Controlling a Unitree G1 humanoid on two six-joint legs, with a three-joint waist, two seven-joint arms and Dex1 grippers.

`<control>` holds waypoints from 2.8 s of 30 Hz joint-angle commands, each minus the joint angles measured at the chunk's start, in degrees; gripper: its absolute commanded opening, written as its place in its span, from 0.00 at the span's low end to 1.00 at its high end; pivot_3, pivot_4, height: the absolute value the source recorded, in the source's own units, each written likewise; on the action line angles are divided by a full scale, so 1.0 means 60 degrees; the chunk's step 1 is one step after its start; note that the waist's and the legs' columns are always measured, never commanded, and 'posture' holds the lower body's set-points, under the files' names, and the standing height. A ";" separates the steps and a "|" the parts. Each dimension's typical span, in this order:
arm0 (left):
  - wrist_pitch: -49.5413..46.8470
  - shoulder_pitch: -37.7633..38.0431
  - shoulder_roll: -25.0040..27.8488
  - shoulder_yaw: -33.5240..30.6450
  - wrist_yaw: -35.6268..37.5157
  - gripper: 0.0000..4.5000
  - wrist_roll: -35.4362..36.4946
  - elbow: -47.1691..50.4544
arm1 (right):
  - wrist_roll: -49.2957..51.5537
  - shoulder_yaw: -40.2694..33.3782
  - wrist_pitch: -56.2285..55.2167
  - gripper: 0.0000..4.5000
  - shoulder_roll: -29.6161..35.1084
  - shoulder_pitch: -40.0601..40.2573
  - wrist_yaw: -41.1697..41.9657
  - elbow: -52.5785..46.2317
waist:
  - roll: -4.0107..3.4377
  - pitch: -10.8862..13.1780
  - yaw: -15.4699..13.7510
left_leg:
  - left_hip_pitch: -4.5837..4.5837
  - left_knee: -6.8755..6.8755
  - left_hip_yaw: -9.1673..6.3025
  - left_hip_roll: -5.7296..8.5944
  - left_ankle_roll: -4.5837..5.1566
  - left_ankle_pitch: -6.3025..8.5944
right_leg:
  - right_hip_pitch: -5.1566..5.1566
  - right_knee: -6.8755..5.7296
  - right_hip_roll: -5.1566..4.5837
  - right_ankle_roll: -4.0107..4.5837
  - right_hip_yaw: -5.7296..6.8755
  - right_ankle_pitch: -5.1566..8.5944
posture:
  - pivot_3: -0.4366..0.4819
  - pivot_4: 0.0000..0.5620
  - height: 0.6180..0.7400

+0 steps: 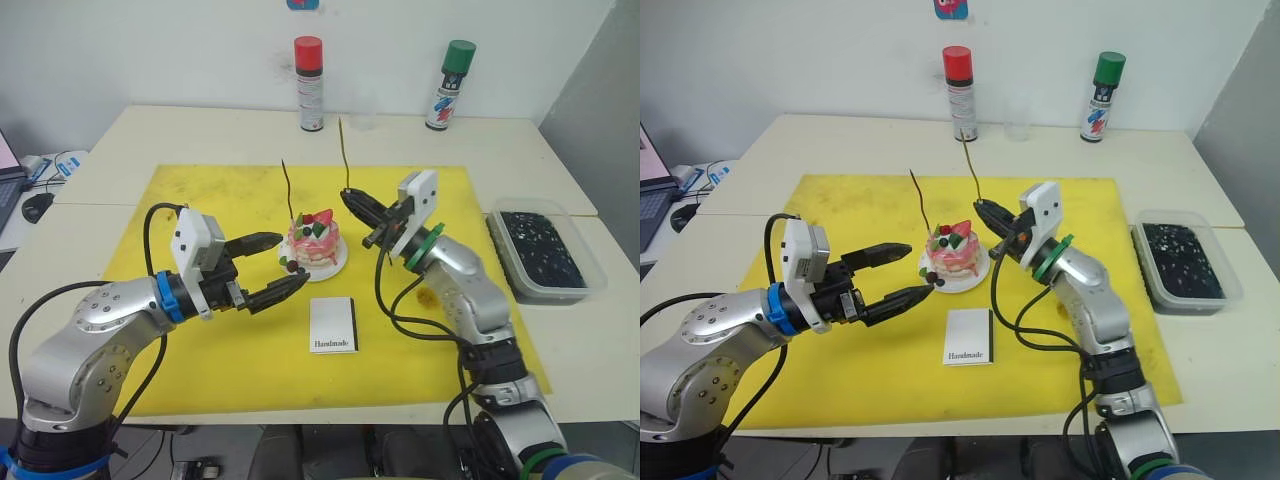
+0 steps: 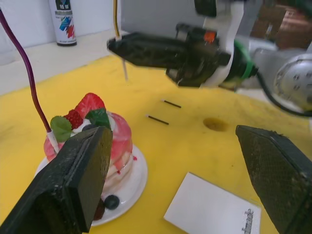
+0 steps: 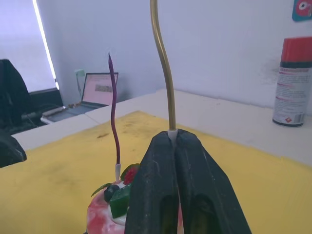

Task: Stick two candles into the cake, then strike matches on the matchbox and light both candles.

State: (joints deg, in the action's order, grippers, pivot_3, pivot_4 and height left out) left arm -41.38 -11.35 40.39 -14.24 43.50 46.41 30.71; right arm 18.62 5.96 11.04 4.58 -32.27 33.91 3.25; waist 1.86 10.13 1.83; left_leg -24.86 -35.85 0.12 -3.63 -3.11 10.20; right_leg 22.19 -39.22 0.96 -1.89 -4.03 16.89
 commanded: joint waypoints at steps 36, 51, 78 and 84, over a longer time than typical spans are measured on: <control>-0.0357 -0.0514 0.0629 0.0193 0.0028 1.00 0.0325 0.0116 | -0.0847 0.0234 -0.2833 0.01 -0.0955 0.0456 0.0167 0.2590 | -0.0004 0.0002 0.0010 | 0.0003 0.0005 0.0003 0.0001 -0.0001 0.0000 | 0.0009 -0.0013 -0.0002 0.0014 -0.0005 0.0002 | 0.48 0.27 1.00; -0.0203 -0.0332 0.0502 0.0334 0.0025 1.00 0.0205 0.0159 | -0.0965 0.0436 -0.3592 0.01 -0.1166 0.0673 0.0448 0.3388 | -0.0003 0.0001 0.0025 | 0.0029 0.0001 0.0005 0.0000 -0.0004 -0.0002 | 0.0005 -0.0053 -0.0002 0.0021 -0.0010 0.0011 | 0.48 0.27 1.00; -0.0039 0.0252 0.0732 0.0461 0.0428 1.00 -0.0135 -0.0077 | 0.0069 0.0210 0.0375 0.61 -0.0058 0.0994 0.0195 -0.0968 | -0.0008 0.0005 0.0012 | 0.0022 0.0018 0.0005 -0.0001 -0.0005 -0.0001 | 0.0019 -0.0056 -0.0003 0.0049 -0.0005 0.0039 | 0.48 0.27 1.00; -0.0030 0.0263 0.0715 0.0541 0.0511 1.00 -0.0201 -0.0033 | 0.0241 0.0126 0.1278 0.61 -0.0119 0.0758 -0.0177 -0.1066 | -0.0008 0.0005 0.0012 | 0.0022 0.0019 0.0004 -0.0001 -0.0004 -0.0001 | 0.0019 -0.0056 -0.0003 0.0051 -0.0005 0.0040 | 0.48 0.27 1.00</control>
State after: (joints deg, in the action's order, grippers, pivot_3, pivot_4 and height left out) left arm -42.98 -9.35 43.81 -10.50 45.92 45.45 28.89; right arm 18.95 7.76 18.19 4.10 -26.13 33.47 -0.11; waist 1.81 10.16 1.91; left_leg -24.73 -35.74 0.15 -3.63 -3.14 10.20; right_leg 22.30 -39.56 0.94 -1.59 -4.07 17.12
